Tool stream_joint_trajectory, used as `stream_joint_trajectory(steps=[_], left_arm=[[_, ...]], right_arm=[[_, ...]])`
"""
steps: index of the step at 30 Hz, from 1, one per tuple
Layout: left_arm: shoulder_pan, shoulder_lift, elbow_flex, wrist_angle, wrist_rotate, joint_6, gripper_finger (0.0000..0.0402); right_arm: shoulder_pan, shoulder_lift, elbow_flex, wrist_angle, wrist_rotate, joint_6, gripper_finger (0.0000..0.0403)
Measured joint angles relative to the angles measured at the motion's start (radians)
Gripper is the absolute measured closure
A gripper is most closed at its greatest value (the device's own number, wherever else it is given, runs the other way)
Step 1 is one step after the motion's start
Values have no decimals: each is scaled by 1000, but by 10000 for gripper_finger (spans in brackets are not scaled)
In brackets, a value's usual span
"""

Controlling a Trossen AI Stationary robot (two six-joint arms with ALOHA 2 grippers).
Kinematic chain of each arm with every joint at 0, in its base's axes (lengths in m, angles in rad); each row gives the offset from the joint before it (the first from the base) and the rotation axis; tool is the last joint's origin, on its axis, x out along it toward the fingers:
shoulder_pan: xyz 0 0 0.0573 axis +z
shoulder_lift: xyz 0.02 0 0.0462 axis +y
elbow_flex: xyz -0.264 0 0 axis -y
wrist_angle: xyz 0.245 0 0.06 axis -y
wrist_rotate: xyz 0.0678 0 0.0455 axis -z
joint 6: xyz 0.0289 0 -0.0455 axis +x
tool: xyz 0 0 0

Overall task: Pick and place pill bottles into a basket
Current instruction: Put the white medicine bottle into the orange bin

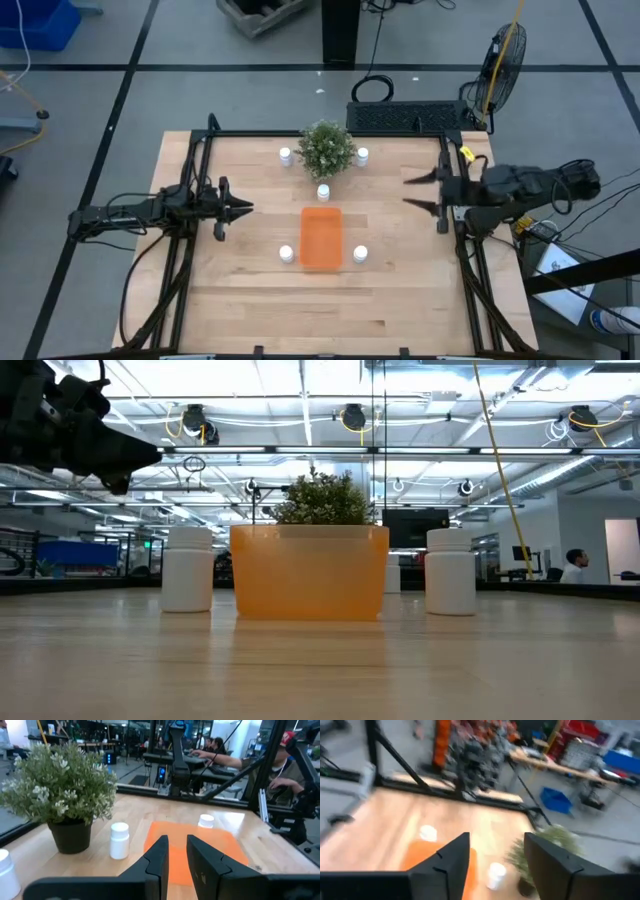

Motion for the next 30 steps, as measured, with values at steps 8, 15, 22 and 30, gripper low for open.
stream_joint_trajectory(steps=[8, 15, 22, 30], left_arm=[[0, 0, 0, 39, 1, -47, 330], [0, 0, 0, 45, 0, -46, 330], [0, 0, 0, 45, 0, -45, 330], [0, 0, 0, 46, 0, -45, 330]], right_arm=[[-294, 126, 181, -142, 50, -92, 118], [-591, 244, 237, -290, -187, -85, 82], [-771, 409, 291, -270, -371, -116, 80], [-907, 603, 357, -286, -454, -145, 80]])
